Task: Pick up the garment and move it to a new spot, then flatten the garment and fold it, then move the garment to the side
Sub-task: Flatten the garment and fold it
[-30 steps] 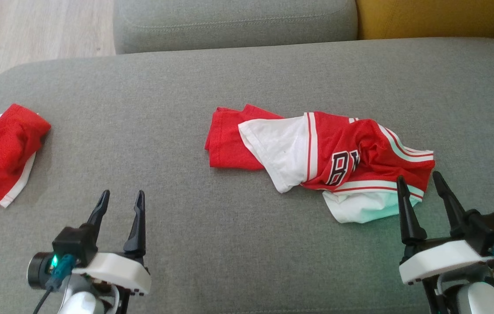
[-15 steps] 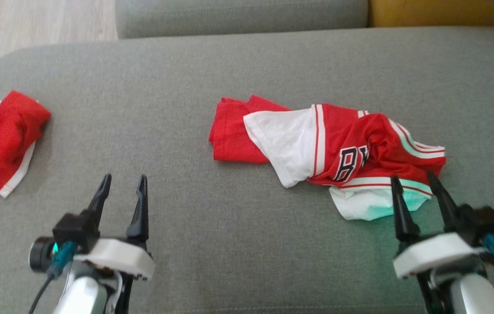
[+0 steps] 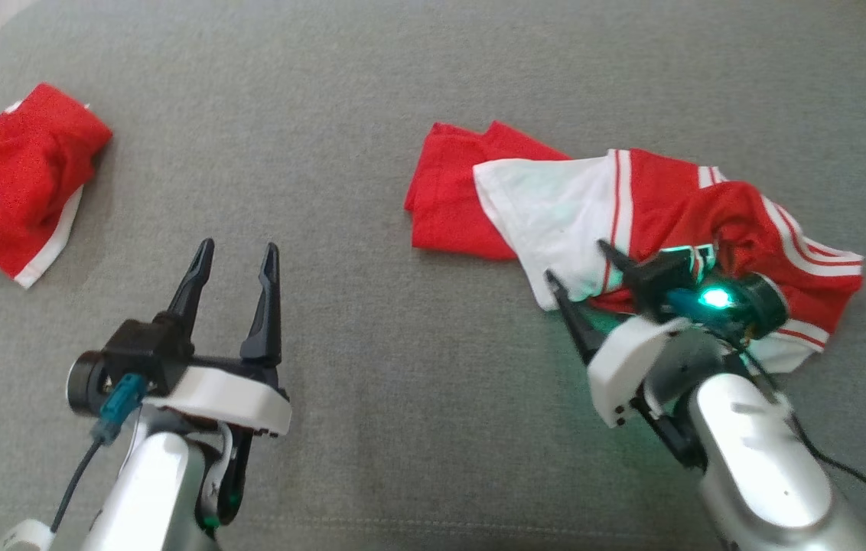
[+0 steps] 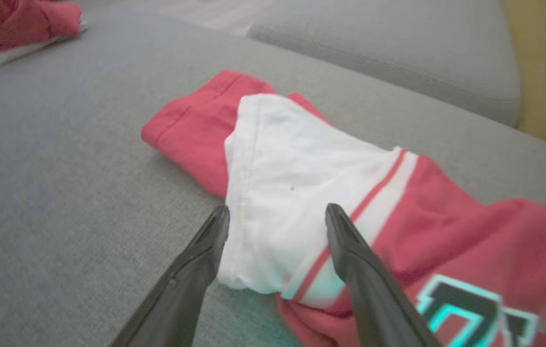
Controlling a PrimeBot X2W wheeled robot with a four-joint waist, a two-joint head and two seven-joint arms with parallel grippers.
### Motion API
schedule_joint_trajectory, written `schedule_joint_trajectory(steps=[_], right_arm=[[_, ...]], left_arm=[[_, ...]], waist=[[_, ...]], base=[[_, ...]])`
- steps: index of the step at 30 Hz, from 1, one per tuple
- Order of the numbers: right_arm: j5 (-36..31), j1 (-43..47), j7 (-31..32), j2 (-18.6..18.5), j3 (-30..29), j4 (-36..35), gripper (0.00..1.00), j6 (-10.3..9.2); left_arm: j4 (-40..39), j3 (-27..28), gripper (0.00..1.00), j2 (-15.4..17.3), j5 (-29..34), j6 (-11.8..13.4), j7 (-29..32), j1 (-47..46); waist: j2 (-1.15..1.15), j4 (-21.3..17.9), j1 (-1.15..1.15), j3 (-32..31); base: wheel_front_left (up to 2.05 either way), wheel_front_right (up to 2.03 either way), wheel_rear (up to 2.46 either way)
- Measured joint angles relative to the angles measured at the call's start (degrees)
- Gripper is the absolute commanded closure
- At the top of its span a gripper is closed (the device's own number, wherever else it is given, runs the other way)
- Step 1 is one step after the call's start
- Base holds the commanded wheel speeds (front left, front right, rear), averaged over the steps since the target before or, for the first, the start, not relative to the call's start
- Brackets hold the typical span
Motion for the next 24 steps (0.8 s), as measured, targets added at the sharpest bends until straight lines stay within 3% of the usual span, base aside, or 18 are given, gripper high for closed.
schedule_joint_trajectory(steps=[9,10,11,17,24], right_arm=[[-0.47,-3.68,7.31,-3.49,8.12,4.63,0.02,0.00],[-0.36,-3.87,7.42,-3.48,8.13,4.74,0.57,0.00],[-0.31,-4.06,7.42,-3.47,8.14,4.83,1.00,0.00],[1.37,-3.77,5.94,-3.39,6.28,3.80,1.00,0.00],[2.78,0.44,2.52,-1.45,-0.62,-5.15,1.00,0.00]], left_arm=[[0.10,1.68,0.00,-1.55,1.40,-1.13,0.00,-1.16],[0.19,1.78,0.00,-1.74,1.46,-1.31,0.00,-1.24],[0.34,1.91,0.00,-1.97,1.46,-1.36,0.00,-1.37],[0.64,3.26,0.00,-2.33,2.22,-1.83,0.00,-1.58],[0.70,4.56,0.00,-2.54,3.09,-2.34,0.00,-1.42]], waist=[[0.00,1.47,0.00,2.31],[0.00,1.46,0.00,2.38],[0.00,1.42,0.00,2.40],[0.00,0.90,0.00,2.03],[0.00,-0.93,0.00,1.07]], base=[[0.00,0.00,0.00],[0.00,0.00,0.00],[0.00,0.00,0.00],[0.00,0.00,0.00],[0.00,0.00,0.00]])
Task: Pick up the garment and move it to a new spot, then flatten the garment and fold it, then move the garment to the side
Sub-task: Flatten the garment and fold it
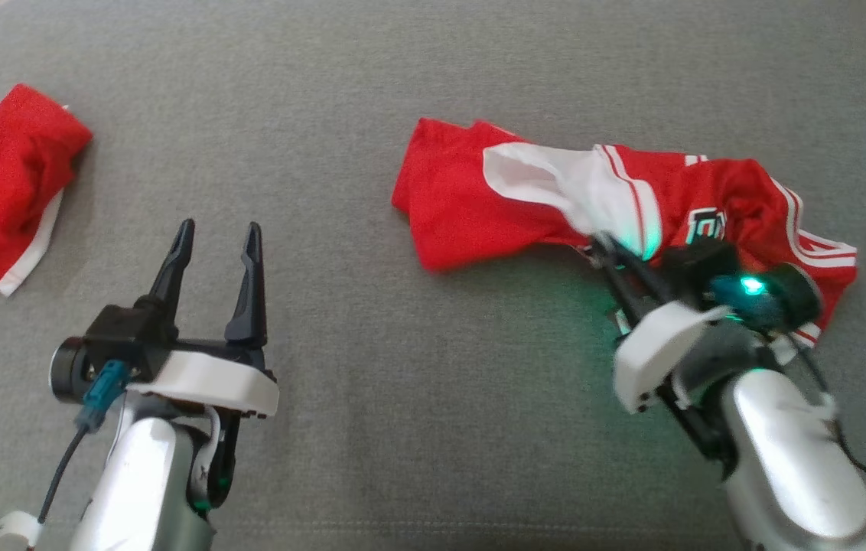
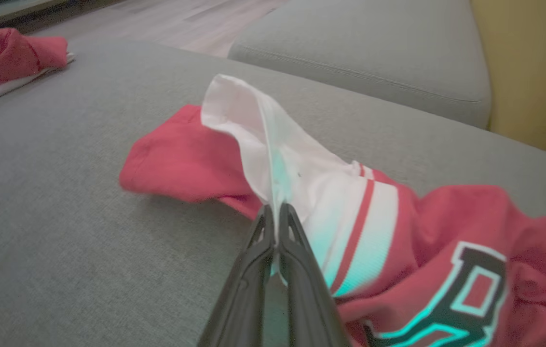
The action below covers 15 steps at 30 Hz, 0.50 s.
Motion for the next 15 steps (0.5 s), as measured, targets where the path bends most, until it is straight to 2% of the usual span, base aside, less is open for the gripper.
schedule_joint_trajectory(steps=[7,9,13,14,15], right_arm=[[1.27,4.59,-0.47,3.32,-12.45,-5.55,1.00,0.00],[3.71,6.44,-0.40,4.72,-18.70,-5.39,1.00,0.00],[7.04,7.95,-0.05,5.69,-26.31,-1.85,1.00,0.00],[7.75,7.93,-0.03,5.77,-27.89,-0.69,0.94,0.00],[8.79,7.86,-0.03,5.82,-29.19,0.55,0.75,0.00]], left_arm=[[-0.01,0.71,0.00,-0.02,0.44,-0.07,0.00,0.08],[-0.02,0.82,0.00,-0.08,0.92,-0.54,0.00,0.08],[-0.02,1.03,0.00,-0.16,0.92,-0.74,0.00,0.08],[-0.02,1.07,0.00,-0.22,0.98,-0.96,0.00,0.08],[0.00,1.08,0.00,-0.29,0.98,-1.03,0.00,0.08]], waist=[[0.00,-1.81,0.00,-0.16],[0.00,-2.14,0.00,-0.01],[0.00,-2.46,0.00,0.23],[0.00,-2.51,0.00,0.28],[0.00,-2.55,0.00,0.31]], base=[[0.00,0.00,0.00],[0.00,0.00,0.00],[0.00,0.00,0.00],[0.00,0.00,0.00],[0.00,0.00,0.00]])
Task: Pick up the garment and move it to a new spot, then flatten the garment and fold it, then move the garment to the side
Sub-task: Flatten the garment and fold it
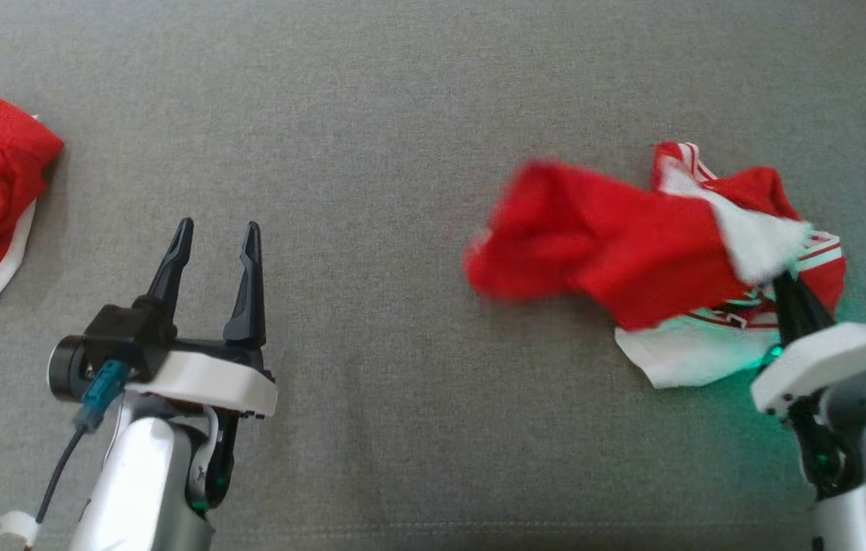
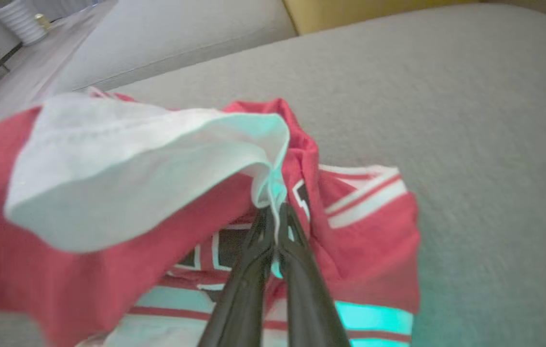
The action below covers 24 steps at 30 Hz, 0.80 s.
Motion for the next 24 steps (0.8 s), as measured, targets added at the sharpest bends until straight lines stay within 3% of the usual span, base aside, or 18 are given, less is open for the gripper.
schedule_joint_trajectory(steps=[1,2,8,13,24], right_arm=[[1.79,-0.09,-0.05,0.01,-0.88,1.22,0.06,0.00],[3.00,-0.15,-0.60,0.05,-1.49,2.19,0.00,0.00],[7.19,-0.36,-4.67,0.21,-1.78,4.21,0.00,0.00],[8.56,0.97,-8.84,0.24,0.97,-1.07,0.00,0.00],[-6.28,6.55,-15.79,0.25,6.98,-16.46,0.00,0.00]], left_arm=[[0.01,0.01,0.00,-0.04,0.00,-0.01,0.00,0.00],[0.04,0.03,0.00,-0.09,0.01,-0.02,0.00,0.00],[0.51,0.49,0.00,-0.13,0.43,-0.21,0.00,0.07],[0.65,1.03,0.00,-0.24,0.53,-0.21,0.00,1.42],[0.42,2.47,0.00,-0.41,0.53,0.07,0.00,3.10]], waist=[[0.00,-0.01,0.00,0.01],[0.00,-0.02,0.00,-0.01],[0.00,-0.18,0.00,-0.71],[0.00,-0.41,0.00,-1.83],[0.00,-1.30,0.00,-4.13]], base=[[0.00,0.00,0.00],[0.00,0.00,0.00],[0.00,0.00,0.00],[0.00,0.00,0.00],[0.00,0.00,0.00]])
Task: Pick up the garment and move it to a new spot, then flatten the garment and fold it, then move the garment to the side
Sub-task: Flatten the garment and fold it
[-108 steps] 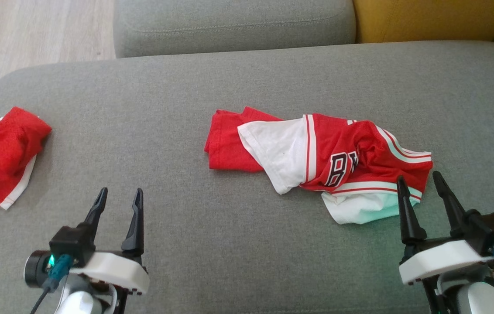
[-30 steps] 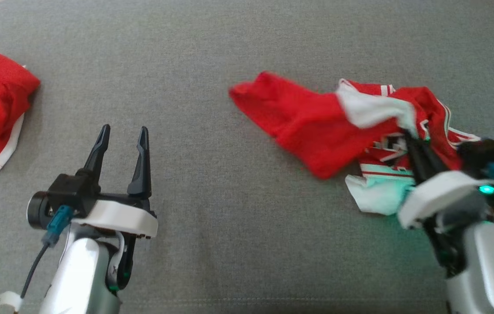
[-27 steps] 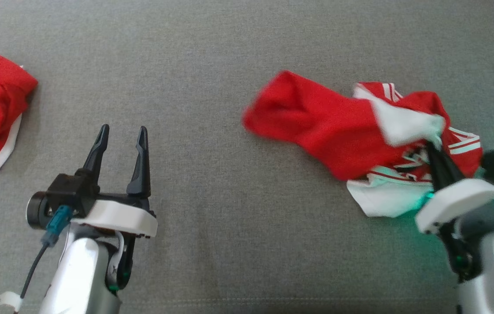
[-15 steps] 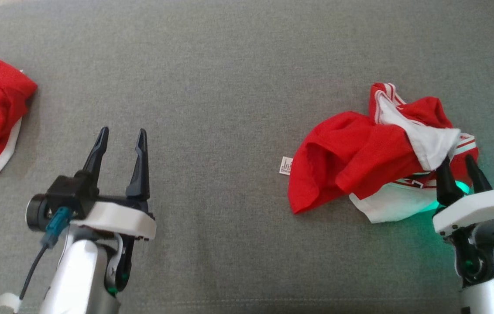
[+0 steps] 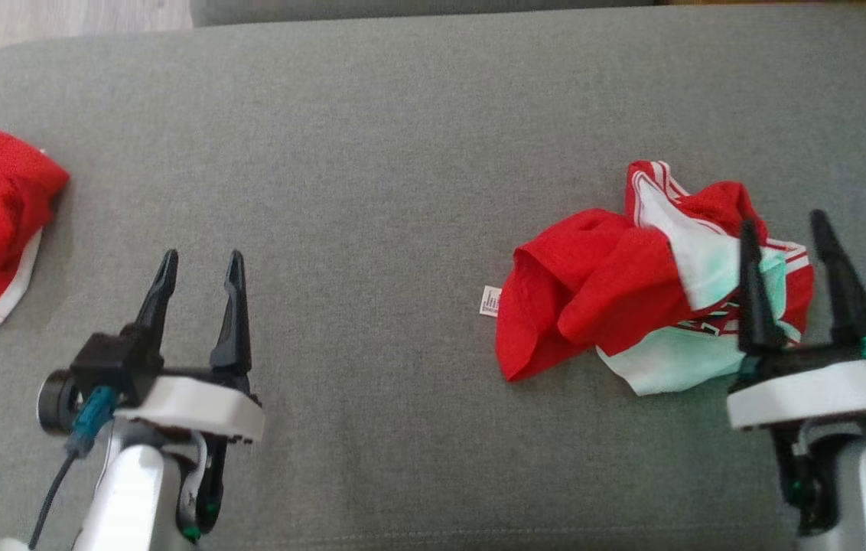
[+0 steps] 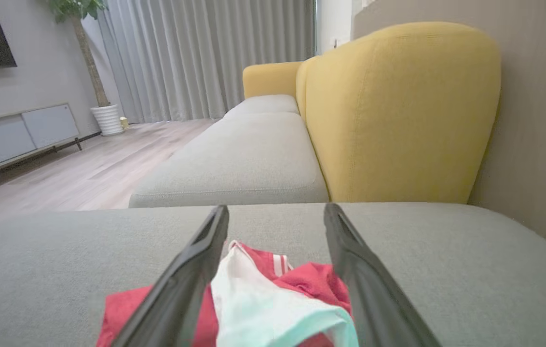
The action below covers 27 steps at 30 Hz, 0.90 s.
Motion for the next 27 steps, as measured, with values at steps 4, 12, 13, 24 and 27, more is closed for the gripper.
schedule_joint_trajectory(steps=[4,12,13,24,27], right_arm=[[-1.97,1.62,-0.05,0.01,2.56,-0.77,0.00,0.00],[-2.10,4.60,-0.03,0.01,3.07,0.53,0.00,0.00],[-2.08,4.77,-0.03,0.01,2.98,0.68,0.00,0.00],[-0.99,4.90,0.05,0.01,2.57,1.33,0.00,0.00],[-0.98,4.90,0.07,0.01,2.35,1.33,0.00,0.00]], left_arm=[[-0.04,0.18,0.00,0.08,0.40,0.19,0.00,2.18],[-0.41,-0.49,0.00,0.30,0.41,0.52,0.01,4.77],[-0.46,-0.70,0.00,0.30,0.41,0.52,0.04,5.11],[-0.86,-1.68,0.00,0.32,0.40,0.56,0.56,6.14],[-0.89,-2.48,0.00,0.31,0.40,0.51,0.56,6.08]], waist=[[0.00,-0.34,0.00,-1.27],[0.00,-0.68,0.00,-3.46],[0.00,-0.70,0.00,-3.63],[0.00,-0.50,0.00,-4.16],[0.00,-0.35,0.00,-4.03]], base=[[0.00,0.00,0.00],[0.00,0.00,0.00],[0.00,0.00,0.00],[0.00,0.00,0.00],[0.00,0.00,0.00]])
